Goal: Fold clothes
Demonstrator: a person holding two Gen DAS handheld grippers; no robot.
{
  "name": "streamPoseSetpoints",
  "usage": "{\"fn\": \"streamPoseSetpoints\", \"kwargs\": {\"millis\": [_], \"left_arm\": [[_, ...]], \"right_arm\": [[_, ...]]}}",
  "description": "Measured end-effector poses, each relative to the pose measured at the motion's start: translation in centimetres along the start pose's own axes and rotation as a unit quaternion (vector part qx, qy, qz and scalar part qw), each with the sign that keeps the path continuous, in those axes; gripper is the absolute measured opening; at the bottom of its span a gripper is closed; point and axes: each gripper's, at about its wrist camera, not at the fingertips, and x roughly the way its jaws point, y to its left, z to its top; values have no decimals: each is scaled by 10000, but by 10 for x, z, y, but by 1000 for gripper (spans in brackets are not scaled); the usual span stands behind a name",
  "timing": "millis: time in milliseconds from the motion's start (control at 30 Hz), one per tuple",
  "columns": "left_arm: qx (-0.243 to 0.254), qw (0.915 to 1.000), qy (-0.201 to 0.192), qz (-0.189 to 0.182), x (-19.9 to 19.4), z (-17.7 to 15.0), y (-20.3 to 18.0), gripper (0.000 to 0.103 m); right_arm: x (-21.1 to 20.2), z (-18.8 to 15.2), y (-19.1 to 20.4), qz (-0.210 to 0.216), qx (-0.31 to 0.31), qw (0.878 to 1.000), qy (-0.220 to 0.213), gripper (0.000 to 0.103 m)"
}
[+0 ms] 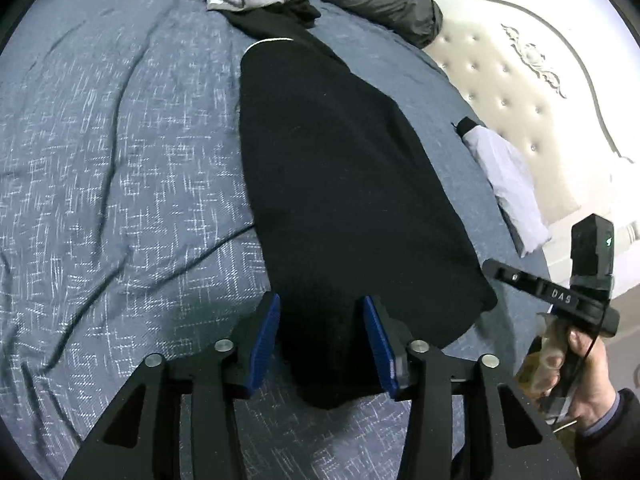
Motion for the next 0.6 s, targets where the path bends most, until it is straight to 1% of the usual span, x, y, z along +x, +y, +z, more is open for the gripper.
{"fn": "streamPoseSetpoints", "kwargs": {"millis": [33,67,100,200,233,267,333,400,500,600], "left_arm": [[0,10000,11,15,0,-1,0,53],[-32,10000,42,-6,0,-1,1,56],[-82,9999,84,-46,1,-2,2,57],[-310,9991,187,-225,4,-3,9,59],[-395,9986,214,-293,5,-4,13,60],[-480,9979,244,-361,7,-4,15,60],[-628,9963,284,-512,9,-3,19,60],[-670,9951,308,-659,10,-4,16,60],[-565,9961,302,-608,12,-6,10,61],[-722,9944,322,-697,15,-11,16,67]], "right_arm": [[1,-2,0,-16,2,10000,48,29],[2,-3,-1,2,17,10000,90,40],[2,-4,-1,27,35,9999,132,55],[5,-4,-1,263,124,9994,208,57],[8,-4,1,257,91,9993,268,61],[11,-4,2,229,42,9992,336,63],[20,-5,4,229,-23,9984,519,63],[28,-5,1,269,65,9978,596,63],[37,-5,-5,374,292,9968,645,65],[41,-4,-6,439,365,9966,601,65]]}}
